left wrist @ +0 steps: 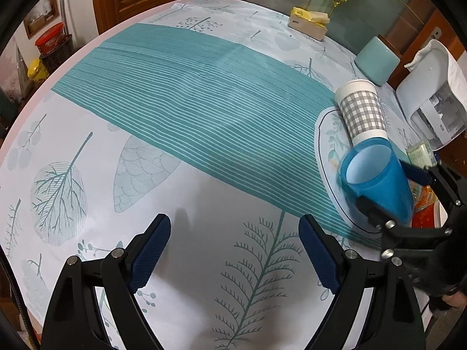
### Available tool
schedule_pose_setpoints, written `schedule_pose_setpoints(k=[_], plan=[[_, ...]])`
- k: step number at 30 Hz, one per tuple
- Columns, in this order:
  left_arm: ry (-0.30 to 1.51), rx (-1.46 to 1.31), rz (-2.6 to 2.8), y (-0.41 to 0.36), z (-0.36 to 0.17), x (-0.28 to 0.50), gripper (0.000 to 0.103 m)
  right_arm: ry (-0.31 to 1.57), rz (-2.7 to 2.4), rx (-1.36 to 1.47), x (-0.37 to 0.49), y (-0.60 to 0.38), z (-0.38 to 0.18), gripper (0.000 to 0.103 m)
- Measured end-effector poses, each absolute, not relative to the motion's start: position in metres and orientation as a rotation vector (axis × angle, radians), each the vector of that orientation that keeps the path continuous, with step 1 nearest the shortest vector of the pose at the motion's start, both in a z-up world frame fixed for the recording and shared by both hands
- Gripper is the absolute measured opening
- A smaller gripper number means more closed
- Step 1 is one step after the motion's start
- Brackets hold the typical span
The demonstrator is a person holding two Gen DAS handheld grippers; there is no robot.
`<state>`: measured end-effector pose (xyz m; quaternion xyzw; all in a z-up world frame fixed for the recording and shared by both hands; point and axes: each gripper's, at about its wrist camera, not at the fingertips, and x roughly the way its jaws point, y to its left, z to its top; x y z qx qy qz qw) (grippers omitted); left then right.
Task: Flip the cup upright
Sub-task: 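Move the right tool to the lying blue cup and close around it, then lift the blue cup with the right tool and rotate it vertical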
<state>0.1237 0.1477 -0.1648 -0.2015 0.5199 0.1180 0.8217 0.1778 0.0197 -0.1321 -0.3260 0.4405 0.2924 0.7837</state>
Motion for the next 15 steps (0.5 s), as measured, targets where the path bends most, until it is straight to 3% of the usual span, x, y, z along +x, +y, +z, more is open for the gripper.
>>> schedule_pose_setpoints(k=[15], plan=[[1.103,-0.354,0.148,0.109,-0.138,0.093,0.088,1.393,0.563,0.234,0.145,-0.080,-0.125,0.070]])
